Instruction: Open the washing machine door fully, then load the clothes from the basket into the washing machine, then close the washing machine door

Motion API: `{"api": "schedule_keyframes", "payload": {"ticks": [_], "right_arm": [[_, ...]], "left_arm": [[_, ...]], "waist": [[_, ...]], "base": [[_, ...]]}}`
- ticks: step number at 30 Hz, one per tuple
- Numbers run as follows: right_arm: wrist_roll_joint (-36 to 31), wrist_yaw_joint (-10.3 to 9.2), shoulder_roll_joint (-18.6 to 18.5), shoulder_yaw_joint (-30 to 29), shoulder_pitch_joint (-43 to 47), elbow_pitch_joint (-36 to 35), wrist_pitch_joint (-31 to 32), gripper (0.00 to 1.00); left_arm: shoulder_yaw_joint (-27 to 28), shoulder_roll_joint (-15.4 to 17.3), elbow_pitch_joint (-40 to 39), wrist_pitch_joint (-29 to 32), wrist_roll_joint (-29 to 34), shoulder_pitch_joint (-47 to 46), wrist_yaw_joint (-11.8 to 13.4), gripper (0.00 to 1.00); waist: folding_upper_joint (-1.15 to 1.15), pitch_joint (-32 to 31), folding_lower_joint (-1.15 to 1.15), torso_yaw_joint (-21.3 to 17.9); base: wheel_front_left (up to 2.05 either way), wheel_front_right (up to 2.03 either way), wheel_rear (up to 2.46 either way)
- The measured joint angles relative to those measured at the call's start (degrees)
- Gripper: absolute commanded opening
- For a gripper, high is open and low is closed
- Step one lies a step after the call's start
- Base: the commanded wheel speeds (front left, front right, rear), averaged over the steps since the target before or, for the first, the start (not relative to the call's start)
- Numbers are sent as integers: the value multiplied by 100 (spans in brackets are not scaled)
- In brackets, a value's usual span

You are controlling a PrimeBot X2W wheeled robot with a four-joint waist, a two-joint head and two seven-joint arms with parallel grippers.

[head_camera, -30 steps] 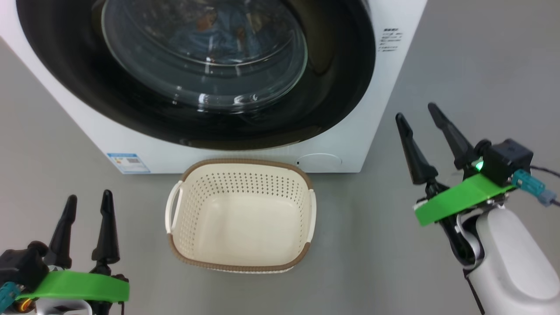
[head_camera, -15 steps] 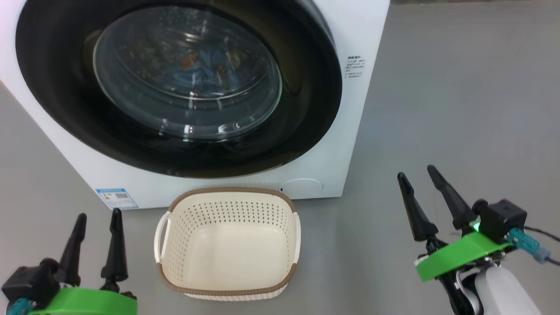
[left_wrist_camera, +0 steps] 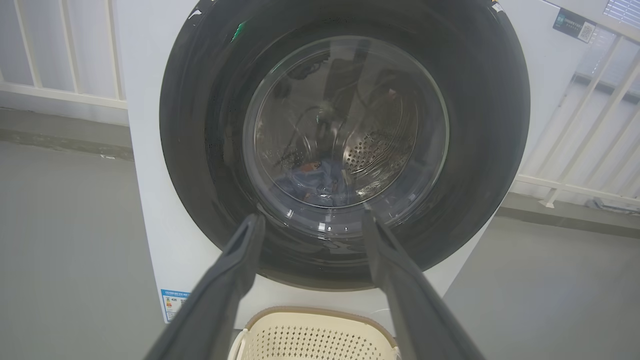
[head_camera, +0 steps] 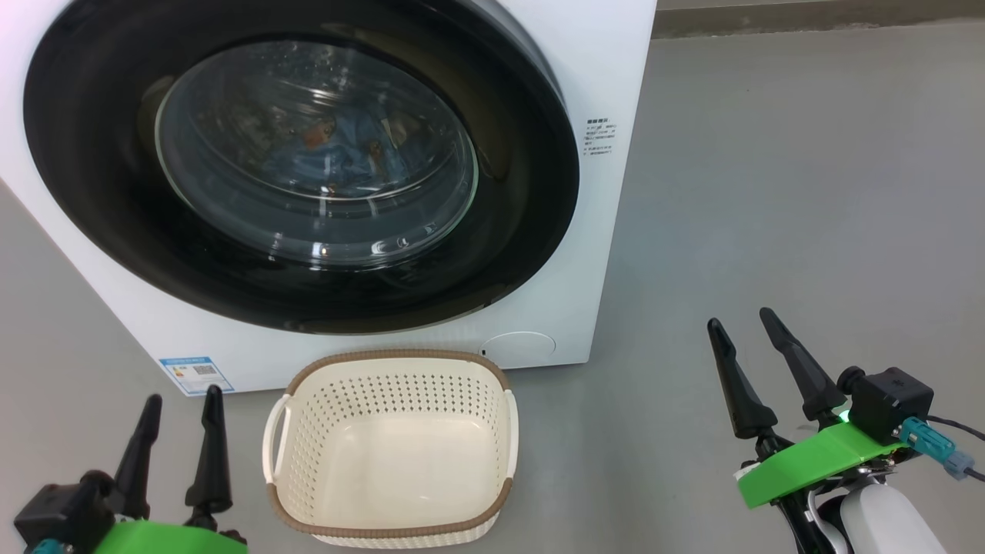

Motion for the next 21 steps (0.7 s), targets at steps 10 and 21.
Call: {"api": "schedule_keyframes", "payload": {"ticks": [10,21], "right_arm": [[-35,-1,46,-29,73,7,0,100],[-36,-1,59,-29,73,15,0,100]], "left_arm": [[7,-2,70,0,-3,78,0,100],[4,-2,76,0,-79,78,0,100]], "waist": [[0,26,0,18],[0,25,0,31]], "base": [[0,0,0],[0,0,0]]}}
